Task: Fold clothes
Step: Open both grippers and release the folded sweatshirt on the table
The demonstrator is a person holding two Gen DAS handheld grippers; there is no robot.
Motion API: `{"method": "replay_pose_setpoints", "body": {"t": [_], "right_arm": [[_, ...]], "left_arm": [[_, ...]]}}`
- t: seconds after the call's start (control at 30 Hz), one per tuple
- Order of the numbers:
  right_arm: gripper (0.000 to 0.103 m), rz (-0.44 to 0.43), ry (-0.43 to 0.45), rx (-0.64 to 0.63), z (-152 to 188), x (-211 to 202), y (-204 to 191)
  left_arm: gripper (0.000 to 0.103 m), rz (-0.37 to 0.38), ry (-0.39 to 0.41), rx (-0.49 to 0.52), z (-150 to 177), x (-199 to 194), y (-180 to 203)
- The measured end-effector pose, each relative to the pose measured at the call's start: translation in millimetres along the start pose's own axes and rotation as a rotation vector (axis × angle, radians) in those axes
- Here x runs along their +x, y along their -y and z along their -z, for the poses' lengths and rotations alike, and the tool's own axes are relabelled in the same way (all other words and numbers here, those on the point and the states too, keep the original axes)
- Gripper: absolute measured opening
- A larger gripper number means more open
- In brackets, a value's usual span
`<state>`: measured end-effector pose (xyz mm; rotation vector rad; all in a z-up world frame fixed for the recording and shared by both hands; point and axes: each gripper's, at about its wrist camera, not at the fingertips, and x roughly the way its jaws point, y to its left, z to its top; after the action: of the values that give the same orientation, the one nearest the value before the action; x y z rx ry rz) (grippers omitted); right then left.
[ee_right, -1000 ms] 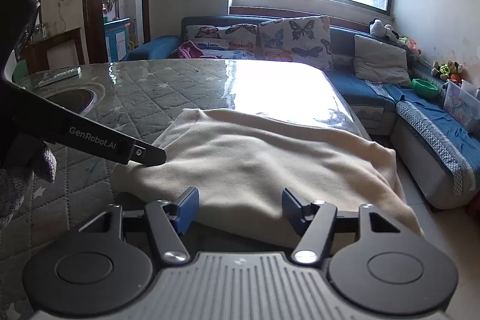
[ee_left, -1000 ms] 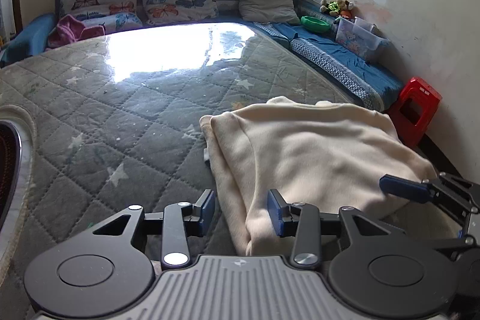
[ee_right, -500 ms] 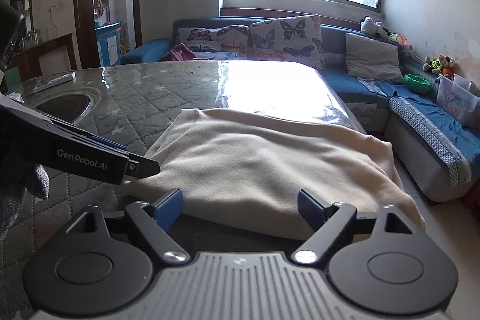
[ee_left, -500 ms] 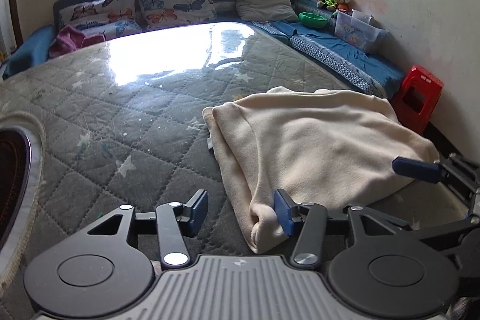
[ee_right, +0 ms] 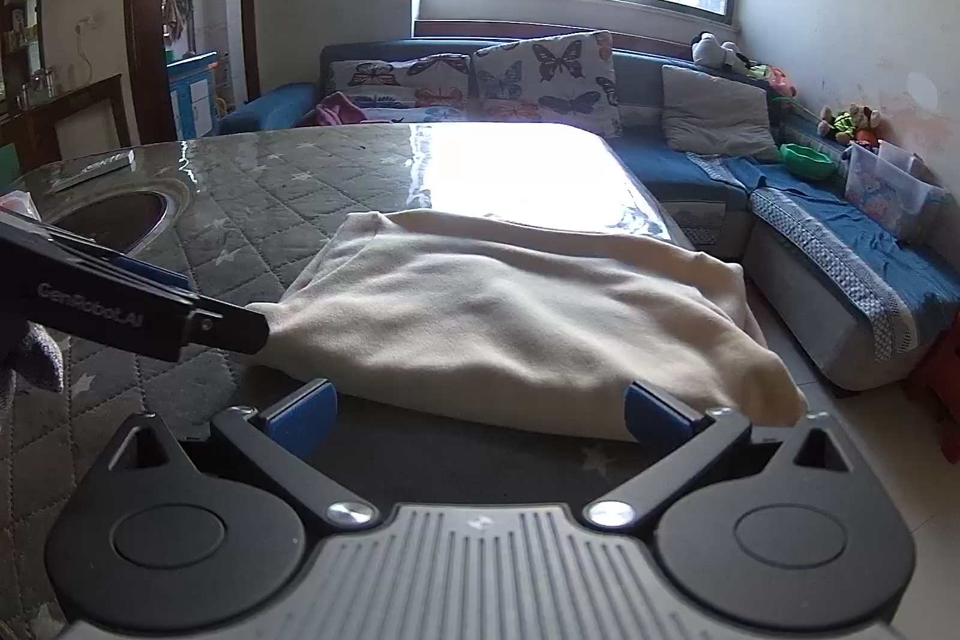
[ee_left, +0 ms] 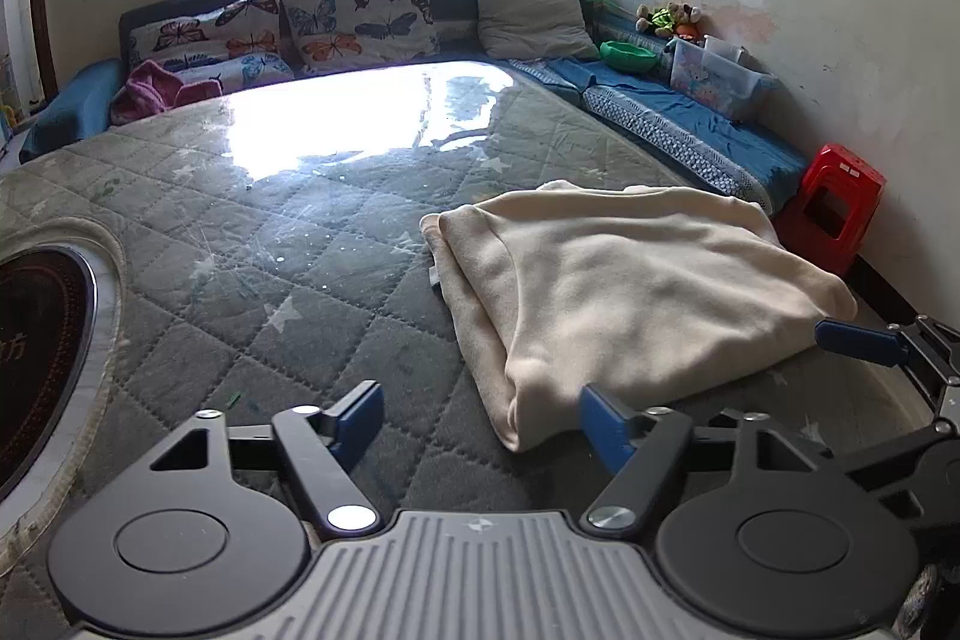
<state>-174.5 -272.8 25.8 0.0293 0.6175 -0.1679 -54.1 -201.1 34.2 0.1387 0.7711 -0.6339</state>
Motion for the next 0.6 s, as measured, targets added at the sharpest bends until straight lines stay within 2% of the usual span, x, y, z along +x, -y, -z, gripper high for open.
{"method": "replay_pose_setpoints", "body": {"t": [0.37, 0.6], "right_arm": [[0.103, 0.066, 0.011, -0.008, 5.2, -14.3, -5.6], [0.103, 0.090, 0.015, -0.013, 8.1, -21.1, -12.6]], "left_arm": [[0.103, -0.030, 0.043, 0.038, 15.0, -24.4, 0.0], [0.103, -0.023, 0.046, 0.030, 26.0, -38.2, -3.8]]}}
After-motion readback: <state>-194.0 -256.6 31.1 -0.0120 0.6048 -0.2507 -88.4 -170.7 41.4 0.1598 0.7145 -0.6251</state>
